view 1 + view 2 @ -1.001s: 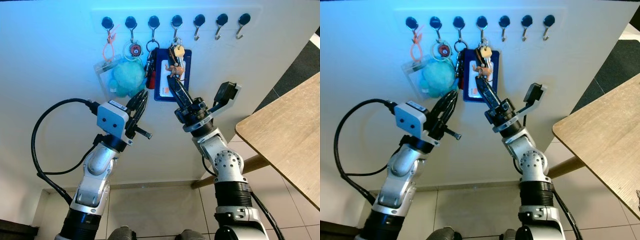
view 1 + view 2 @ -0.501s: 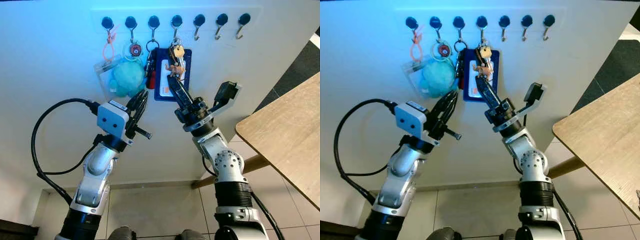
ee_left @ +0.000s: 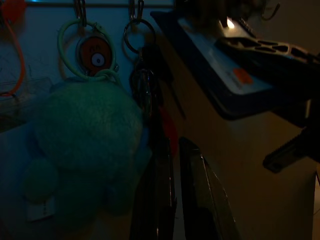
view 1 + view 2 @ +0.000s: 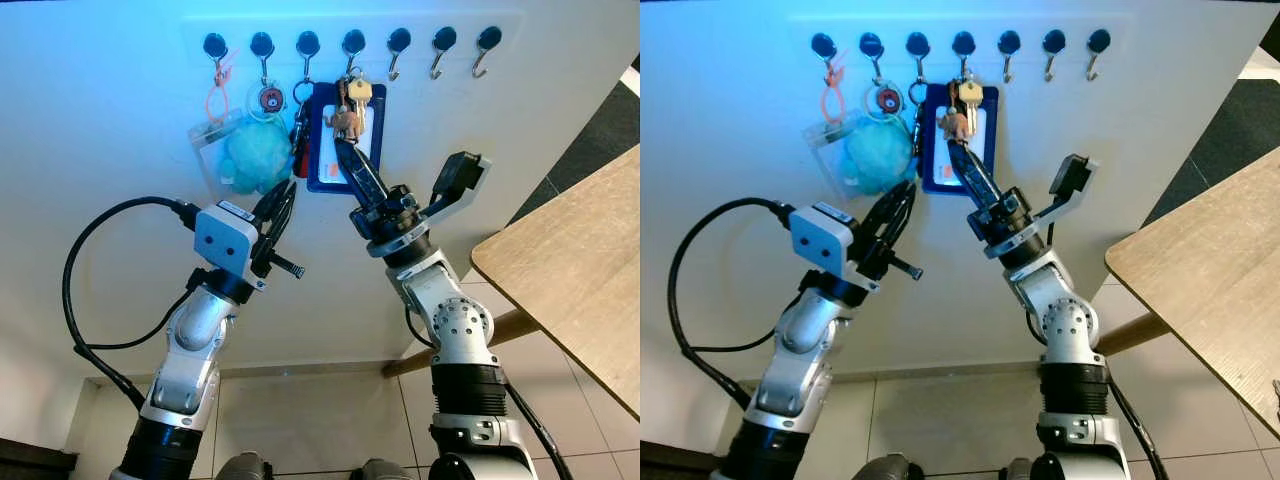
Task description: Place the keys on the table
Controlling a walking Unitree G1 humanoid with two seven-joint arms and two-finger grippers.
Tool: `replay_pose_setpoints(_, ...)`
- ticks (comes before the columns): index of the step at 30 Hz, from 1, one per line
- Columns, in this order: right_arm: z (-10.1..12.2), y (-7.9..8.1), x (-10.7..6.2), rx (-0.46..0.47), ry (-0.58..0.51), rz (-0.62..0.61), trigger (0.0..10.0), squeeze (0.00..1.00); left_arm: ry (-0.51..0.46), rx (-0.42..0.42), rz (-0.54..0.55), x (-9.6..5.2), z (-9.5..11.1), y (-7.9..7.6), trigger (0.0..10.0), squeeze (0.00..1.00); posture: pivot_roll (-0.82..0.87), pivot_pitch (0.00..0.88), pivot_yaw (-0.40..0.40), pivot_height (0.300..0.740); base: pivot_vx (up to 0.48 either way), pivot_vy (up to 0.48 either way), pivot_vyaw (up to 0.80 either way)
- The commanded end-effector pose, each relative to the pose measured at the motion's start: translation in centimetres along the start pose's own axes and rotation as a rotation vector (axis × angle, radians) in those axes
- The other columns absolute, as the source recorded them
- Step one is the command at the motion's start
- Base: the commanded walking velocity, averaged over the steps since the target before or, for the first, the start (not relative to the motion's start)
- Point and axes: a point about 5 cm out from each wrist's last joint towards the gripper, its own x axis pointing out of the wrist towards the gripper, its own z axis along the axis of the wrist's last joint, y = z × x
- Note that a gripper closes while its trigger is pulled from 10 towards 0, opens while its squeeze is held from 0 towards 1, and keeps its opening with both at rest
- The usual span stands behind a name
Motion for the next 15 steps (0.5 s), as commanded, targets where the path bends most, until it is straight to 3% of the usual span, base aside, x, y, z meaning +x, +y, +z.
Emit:
replay_pose_setpoints(1,-0.5,1.8,1.7,0.047,-0.061,0.101,0.0,0.0,-0.003,0.012,-0.011,0.1,0.1,-0.3,10.0,0.0,0.04,0.106,0.002,0.74,0.0,0.0,0.0)
replay_pose_setpoints(15,-0.3,3.6,3.0,0.043,-0.063,0.171,0.0,0.0,-0.005,0.013,-0.014,0.1,0.1,-0.3,10.0,0.0,0.04,0.107,0.003,0.74,0.0,0.0,0.0)
